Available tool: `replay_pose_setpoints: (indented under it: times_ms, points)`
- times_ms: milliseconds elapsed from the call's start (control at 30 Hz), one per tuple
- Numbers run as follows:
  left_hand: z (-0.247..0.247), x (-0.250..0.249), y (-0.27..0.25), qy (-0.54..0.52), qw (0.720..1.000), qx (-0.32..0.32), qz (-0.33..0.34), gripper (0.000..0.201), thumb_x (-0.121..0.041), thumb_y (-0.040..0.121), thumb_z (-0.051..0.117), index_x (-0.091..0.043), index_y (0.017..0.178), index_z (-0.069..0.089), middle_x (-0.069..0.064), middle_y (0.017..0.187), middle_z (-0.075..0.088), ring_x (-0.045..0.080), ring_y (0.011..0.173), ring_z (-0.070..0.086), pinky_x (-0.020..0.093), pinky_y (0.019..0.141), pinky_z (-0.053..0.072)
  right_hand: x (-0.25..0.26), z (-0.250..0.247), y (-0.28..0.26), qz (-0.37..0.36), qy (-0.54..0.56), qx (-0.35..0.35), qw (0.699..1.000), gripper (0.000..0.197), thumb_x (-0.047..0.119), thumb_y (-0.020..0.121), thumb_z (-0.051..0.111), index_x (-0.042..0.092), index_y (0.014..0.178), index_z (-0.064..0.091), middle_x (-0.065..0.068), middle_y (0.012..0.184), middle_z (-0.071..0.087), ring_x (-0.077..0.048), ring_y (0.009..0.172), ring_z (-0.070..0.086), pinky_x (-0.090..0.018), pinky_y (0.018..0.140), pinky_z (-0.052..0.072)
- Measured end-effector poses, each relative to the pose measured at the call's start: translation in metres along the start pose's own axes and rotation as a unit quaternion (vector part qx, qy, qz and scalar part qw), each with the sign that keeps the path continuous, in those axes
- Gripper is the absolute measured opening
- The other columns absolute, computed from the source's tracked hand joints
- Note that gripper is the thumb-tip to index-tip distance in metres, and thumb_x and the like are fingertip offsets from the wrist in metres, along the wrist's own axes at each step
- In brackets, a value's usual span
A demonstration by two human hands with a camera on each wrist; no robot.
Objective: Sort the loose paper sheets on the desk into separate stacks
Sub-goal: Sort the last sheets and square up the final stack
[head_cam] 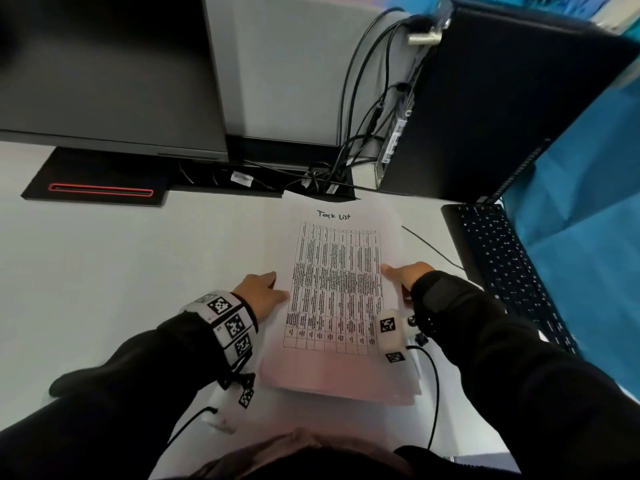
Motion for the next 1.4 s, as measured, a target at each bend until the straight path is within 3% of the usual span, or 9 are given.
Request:
replay_pose_setpoints:
  times_ms: [100, 200, 300, 467, 633, 833, 1000, 1133, 1400]
  points:
    - [0.003, 0.011, 0.0, -0.12, 0.993, -0.014, -0.02, 0.044, -0.017, 0.088, 0.057, -0.017, 0.131, 0.045, 0.008, 0.102, 0.058, 0.028, 0.097, 0.057, 0.044, 0.098, 0.045, 0.002, 0.002, -0.008, 0.008, -0.024, 0.015, 1.0, 0.049, 0.034, 0.095, 0.049, 0.002, 0.132, 0.047, -0.004, 0.084, 0.054, -0.022, 0.097, 0.052, -0.035, 0.096, 0.044]
    - [0.006, 0.018, 0.0, -0.159, 0.986, -0.017, -0.038, 0.054, -0.015, 0.086, 0.059, -0.018, 0.136, 0.039, 0.002, 0.084, 0.057, 0.026, 0.087, 0.055, 0.045, 0.096, 0.046, 0.01, 0.002, -0.018, -0.033, -0.07, -0.015, 0.997, 0.051, 0.03, 0.097, 0.045, 0.002, 0.139, 0.035, -0.014, 0.132, 0.052, -0.027, 0.124, 0.047, -0.03, 0.102, 0.036]
    - [0.007, 0.023, 0.0, -0.16, 0.986, -0.012, -0.046, 0.063, -0.022, 0.082, 0.064, -0.019, 0.138, 0.036, 0.007, 0.104, 0.061, 0.031, 0.102, 0.058, 0.046, 0.099, 0.044, 0.01, 0.008, -0.019, -0.095, -0.043, -0.003, 0.994, 0.055, 0.018, 0.093, 0.054, 0.008, 0.141, 0.032, -0.01, 0.14, 0.047, -0.028, 0.127, 0.046, -0.033, 0.101, 0.038]
    - [-0.001, 0.028, -0.009, -0.213, 0.975, -0.038, -0.044, 0.07, -0.032, 0.081, 0.068, -0.013, 0.139, 0.033, 0.008, 0.08, 0.059, 0.022, 0.07, 0.058, 0.043, 0.09, 0.051, 0.013, -0.001, -0.037, -0.187, 0.038, -0.008, 0.982, 0.038, 0.017, 0.092, 0.055, 0.017, 0.129, 0.046, 0.002, 0.111, 0.06, -0.012, 0.09, 0.057, -0.02, 0.07, 0.047]
    - [-0.032, 0.021, -0.023, -0.217, 0.972, -0.063, 0.064, 0.104, -0.068, 0.051, 0.074, -0.022, 0.136, 0.038, -0.001, 0.129, 0.056, 0.023, 0.118, 0.053, 0.044, 0.105, 0.039, 0.022, -0.004, -0.071, -0.255, 0.12, 0.029, 0.959, 0.037, 0.018, 0.09, 0.058, 0.025, 0.125, 0.051, 0.008, 0.11, 0.063, -0.014, 0.103, 0.059, -0.022, 0.08, 0.046]
    - [-0.072, 0.007, -0.038, -0.268, 0.937, -0.184, 0.128, 0.037, -0.029, 0.09, 0.056, -0.025, 0.127, 0.05, -0.003, 0.12, 0.062, 0.022, 0.111, 0.057, 0.047, 0.102, 0.041, 0.047, 0.015, -0.102, -0.309, 0.124, 0.008, 0.943, 0.039, 0.018, 0.097, 0.045, 0.024, 0.135, 0.042, 0.01, 0.114, 0.055, -0.009, 0.105, 0.049, -0.017, 0.082, 0.039]
    - [-0.113, -0.024, -0.079, -0.218, 0.895, -0.314, 0.229, 0.028, -0.019, 0.097, 0.043, -0.021, 0.125, 0.048, -0.014, 0.1, 0.056, 0.001, 0.086, 0.053, 0.012, 0.07, 0.039, 0.08, 0.033, -0.129, -0.347, 0.224, -0.042, 0.91, 0.045, 0.011, 0.096, 0.044, 0.021, 0.139, 0.036, 0.003, 0.131, 0.053, -0.011, 0.116, 0.049, -0.018, 0.094, 0.036]
    - [-0.151, -0.021, -0.112, -0.24, 0.838, -0.349, 0.345, 0.022, -0.015, 0.097, 0.043, -0.03, 0.113, 0.042, -0.023, 0.097, 0.054, -0.018, 0.085, 0.053, -0.005, 0.067, 0.038, 0.097, 0.046, -0.16, -0.419, 0.31, -0.024, 0.853, 0.05, 0.009, 0.097, 0.044, 0.021, 0.143, 0.03, 0.017, 0.124, 0.052, 0.002, 0.107, 0.051, 0.006, 0.084, 0.036]
    - [-0.158, 0.045, -0.115, -0.244, 0.878, -0.281, 0.301, 0.058, -0.035, 0.077, 0.067, -0.03, 0.124, 0.034, -0.02, 0.109, 0.056, -0.015, 0.093, 0.056, 0.02, 0.08, 0.048, 0.098, 0.094, -0.173, -0.423, 0.279, 0.025, 0.862, 0.048, 0.014, 0.092, 0.053, 0.021, 0.136, 0.035, 0.02, 0.109, 0.055, 0.025, 0.082, 0.055, 0.005, 0.066, 0.042]
Point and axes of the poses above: each hand's wrist, its own y-axis towards the middle knuckle, its own z-axis out of the palm, x = y × z, the point moved 3 cm from there along y, towards the middle knuckle
